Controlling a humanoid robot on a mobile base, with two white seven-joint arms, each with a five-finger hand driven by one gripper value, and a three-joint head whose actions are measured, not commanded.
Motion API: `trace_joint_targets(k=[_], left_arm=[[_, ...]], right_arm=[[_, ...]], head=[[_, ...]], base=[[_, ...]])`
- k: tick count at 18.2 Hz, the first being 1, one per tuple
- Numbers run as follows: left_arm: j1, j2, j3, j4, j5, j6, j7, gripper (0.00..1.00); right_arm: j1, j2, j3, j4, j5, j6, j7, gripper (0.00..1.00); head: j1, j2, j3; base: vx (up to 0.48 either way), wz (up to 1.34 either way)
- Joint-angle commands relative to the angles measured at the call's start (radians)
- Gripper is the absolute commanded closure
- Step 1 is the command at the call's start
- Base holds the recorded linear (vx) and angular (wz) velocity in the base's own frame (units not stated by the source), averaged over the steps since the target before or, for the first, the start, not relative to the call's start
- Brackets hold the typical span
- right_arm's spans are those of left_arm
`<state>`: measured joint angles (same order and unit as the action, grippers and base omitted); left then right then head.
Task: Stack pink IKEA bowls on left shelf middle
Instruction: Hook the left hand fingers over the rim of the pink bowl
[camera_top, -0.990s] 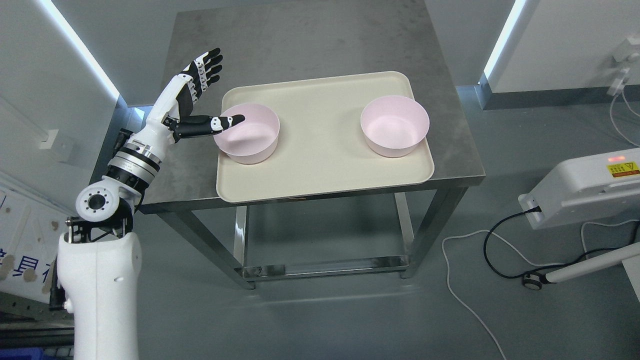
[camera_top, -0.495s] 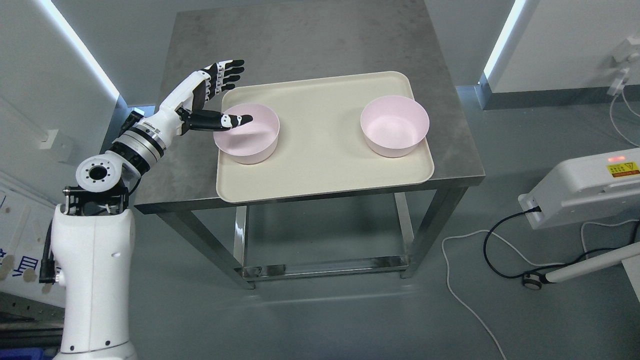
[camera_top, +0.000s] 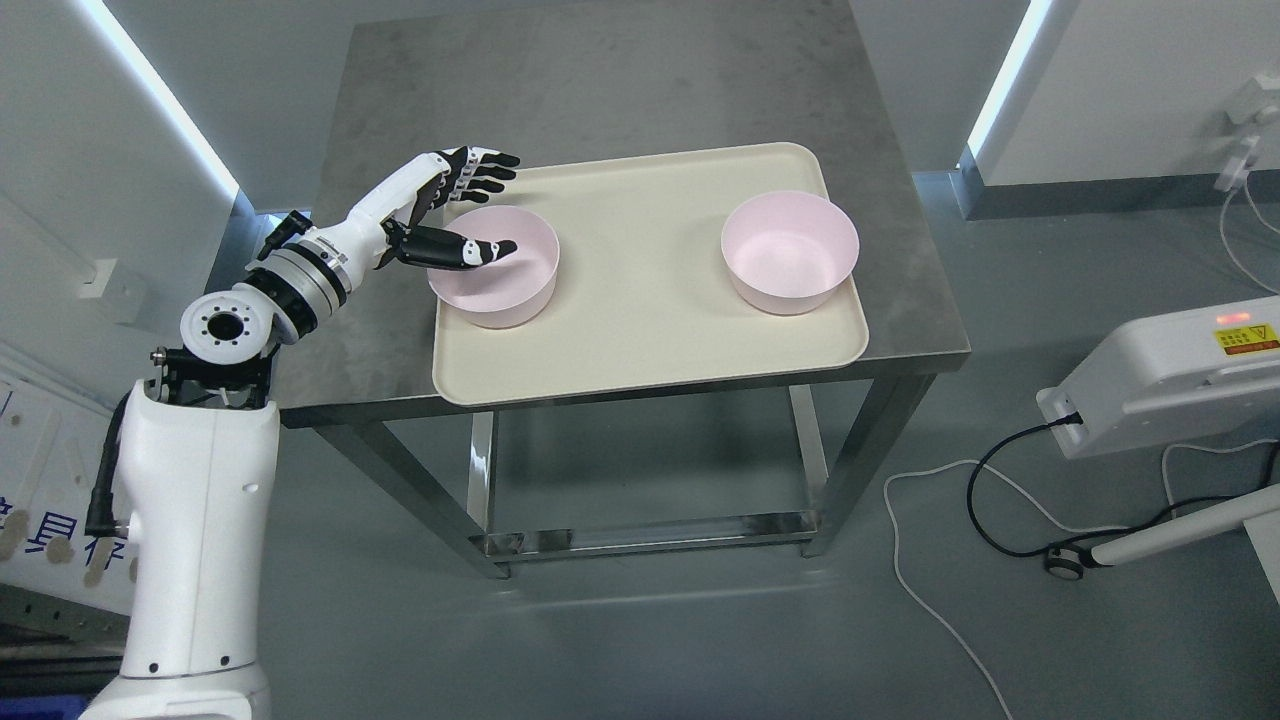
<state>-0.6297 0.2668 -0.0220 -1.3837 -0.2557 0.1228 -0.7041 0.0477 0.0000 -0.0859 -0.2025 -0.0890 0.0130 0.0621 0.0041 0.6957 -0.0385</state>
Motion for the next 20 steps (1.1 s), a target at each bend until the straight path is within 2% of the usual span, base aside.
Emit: trace_joint_targets(k=[1,9,12,17,20], left_arm=[[-0.027,0.012,-0.055,0.061,-0.082,-0.006,-0.002,0.55],[-0.041,0.012,-0.116,0.071,-0.186,-0.057,-0.002,0.56],[-0.054,0.012,-0.131,0.083,-0.226,-0.097,-0.002,0.63],[-0.051,0.006,-0.139,0.094,-0.241,-0.156,0.0,0.8],[-0.051,-0.021,-0.125,0.104,-0.243,-0.186,0.008,0.9]], right_arm=[[0.0,-0.017,0.0,0.0,0.0,-0.001,-0.001,0.0],[0.0,-0.017,0.0,0.0,0.0,-0.001,-0.001,0.0],[0.0,-0.017,0.0,0.0,0.0,-0.001,-0.001,0.0],[0.001,-0.017,0.0,0.0,0.0,-0.001,-0.001,0.0],[0.0,-0.017,0.0,0.0,0.0,-0.001,-0.001,0.0]], head=[[0.0,0.0,0.0],[0.0,0.0,0.0],[0.0,0.0,0.0],[0.0,0.0,0.0],[0.0,0.0,0.0]], base=[[0.0,0.0],[0.0,0.0],[0.0,0.0],[0.0,0.0],[0.0,0.0]])
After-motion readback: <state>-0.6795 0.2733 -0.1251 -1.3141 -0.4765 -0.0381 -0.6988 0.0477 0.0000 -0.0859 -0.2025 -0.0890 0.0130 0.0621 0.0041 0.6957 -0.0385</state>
